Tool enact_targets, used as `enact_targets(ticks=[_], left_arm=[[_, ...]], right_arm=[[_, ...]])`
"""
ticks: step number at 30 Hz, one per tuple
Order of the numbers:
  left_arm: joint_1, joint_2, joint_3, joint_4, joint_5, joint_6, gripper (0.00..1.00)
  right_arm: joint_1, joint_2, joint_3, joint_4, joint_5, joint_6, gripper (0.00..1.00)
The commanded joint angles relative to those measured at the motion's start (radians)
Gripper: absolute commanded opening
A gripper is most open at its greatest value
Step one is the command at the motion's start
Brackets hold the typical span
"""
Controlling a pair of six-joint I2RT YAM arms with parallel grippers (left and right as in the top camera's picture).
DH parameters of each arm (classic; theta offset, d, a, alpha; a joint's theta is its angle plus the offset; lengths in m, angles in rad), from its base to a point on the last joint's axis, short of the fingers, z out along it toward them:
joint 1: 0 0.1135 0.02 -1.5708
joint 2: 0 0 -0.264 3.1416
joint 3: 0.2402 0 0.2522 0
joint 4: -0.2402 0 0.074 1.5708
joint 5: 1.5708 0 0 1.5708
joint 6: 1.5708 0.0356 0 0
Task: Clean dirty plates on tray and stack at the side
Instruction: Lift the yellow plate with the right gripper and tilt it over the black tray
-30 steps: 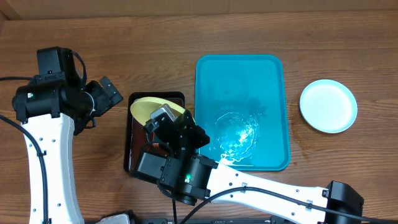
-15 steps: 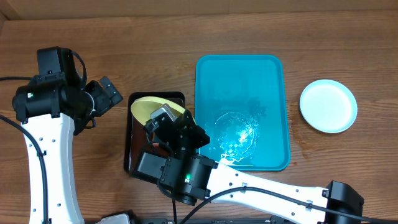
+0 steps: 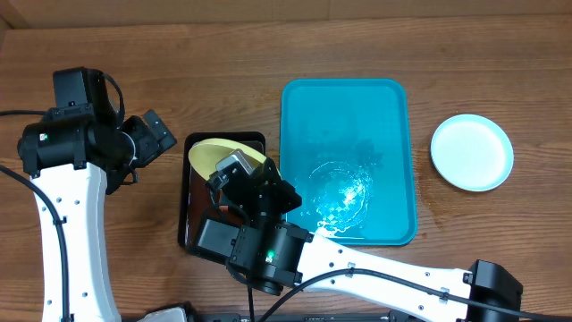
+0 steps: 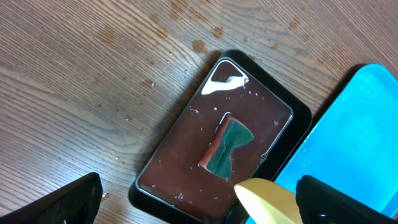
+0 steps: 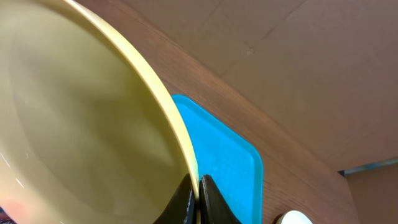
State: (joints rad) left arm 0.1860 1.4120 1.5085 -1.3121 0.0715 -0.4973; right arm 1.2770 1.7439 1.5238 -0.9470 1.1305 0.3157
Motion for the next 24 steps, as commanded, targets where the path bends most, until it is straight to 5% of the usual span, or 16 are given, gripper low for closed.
enact_targets(ticks=[1,24], left_arm=[[0.003,0.006,0.013,0.004,0.006,0.015,1.00],[0.003,0.006,0.013,0.004,0.006,0.015,1.00]], right_arm=[[0.000,-0.008,0.018,0.003,0.028,0.027,0.04],[-0.010,-0.008,0.018,0.003,0.028,0.027,0.04]])
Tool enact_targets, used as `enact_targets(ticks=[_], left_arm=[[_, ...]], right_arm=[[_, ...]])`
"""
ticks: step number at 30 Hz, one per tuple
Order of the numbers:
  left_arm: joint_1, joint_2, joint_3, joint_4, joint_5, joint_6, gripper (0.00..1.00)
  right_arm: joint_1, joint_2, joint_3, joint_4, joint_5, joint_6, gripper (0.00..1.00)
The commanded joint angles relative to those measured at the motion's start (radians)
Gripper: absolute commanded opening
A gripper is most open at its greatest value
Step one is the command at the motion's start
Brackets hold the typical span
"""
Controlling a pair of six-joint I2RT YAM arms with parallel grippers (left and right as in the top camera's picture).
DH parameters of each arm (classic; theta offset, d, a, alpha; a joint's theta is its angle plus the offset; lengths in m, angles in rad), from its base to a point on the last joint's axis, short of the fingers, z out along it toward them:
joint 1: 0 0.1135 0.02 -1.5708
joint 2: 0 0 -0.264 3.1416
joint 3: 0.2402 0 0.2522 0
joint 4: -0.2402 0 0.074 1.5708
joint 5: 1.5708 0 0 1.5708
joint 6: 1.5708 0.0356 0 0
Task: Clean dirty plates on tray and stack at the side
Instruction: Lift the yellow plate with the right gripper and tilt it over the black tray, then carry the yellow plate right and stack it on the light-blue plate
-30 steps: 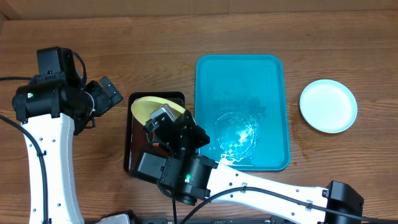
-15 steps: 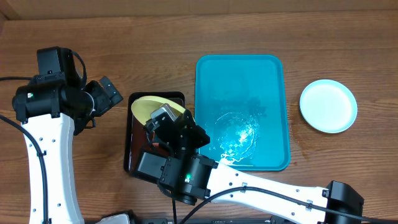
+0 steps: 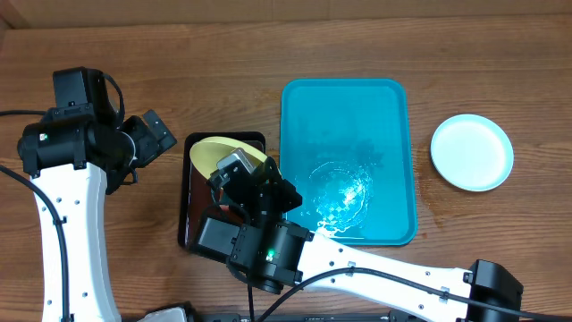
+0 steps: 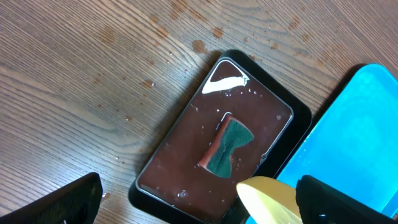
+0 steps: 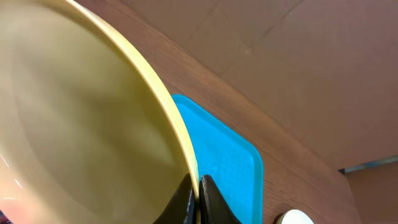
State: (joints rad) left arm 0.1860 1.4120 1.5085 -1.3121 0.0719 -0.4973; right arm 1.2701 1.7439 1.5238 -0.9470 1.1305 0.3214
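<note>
My right gripper (image 5: 198, 198) is shut on the rim of a yellow plate (image 5: 87, 124), held tilted over the black basin (image 3: 192, 234) of brown water. The same yellow plate (image 3: 214, 154) shows at the basin's far end, with the right gripper (image 3: 255, 174) on it. A green and red sponge (image 4: 225, 147) lies in the black basin (image 4: 155, 198). My left gripper (image 4: 199, 202) is open above the basin's near-left side, with the yellow plate's edge (image 4: 270, 199) between its fingers' span. The blue tray (image 3: 349, 161) is wet and bare. A pale blue plate (image 3: 472, 152) sits at the right.
The wooden table (image 3: 223, 80) carries water drops left of the basin. A cardboard wall (image 5: 311, 56) stands behind the table. The right arm's long white link (image 3: 384, 268) crosses the front of the table.
The right gripper and the yellow plate have shifted very slightly toward the front over the basin. The left gripper has not moved.
</note>
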Motion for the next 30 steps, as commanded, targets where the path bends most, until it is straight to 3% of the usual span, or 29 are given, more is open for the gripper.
enact_targets(ticks=[1,5,13,18,22,30], left_arm=[[0.003,0.006,0.013,0.004,0.006,0.015,1.00],[0.003,0.006,0.013,0.004,0.006,0.015,1.00],[0.003,0.006,0.013,0.004,0.006,0.015,1.00],[0.003,0.006,0.013,0.004,0.006,0.015,1.00],[0.003,0.006,0.013,0.004,0.006,0.015,1.00],[0.003,0.006,0.013,0.004,0.006,0.015,1.00]], right_arm=[[-0.005,-0.008,0.018,0.003,0.027,0.032,0.04],[-0.051,-0.008,0.018,0.012,-0.094,0.105,0.04],[-0.427,-0.010,0.029,0.055,-1.036,0.165,0.04],[-0.679,-0.078,0.030,0.053,-1.345,0.166,0.04],[-0.919,-0.152,0.030,0.034,-1.445,0.169,0.04],[-1.474,-0.147,0.023,-0.124,-1.395,0.177,0.04]])
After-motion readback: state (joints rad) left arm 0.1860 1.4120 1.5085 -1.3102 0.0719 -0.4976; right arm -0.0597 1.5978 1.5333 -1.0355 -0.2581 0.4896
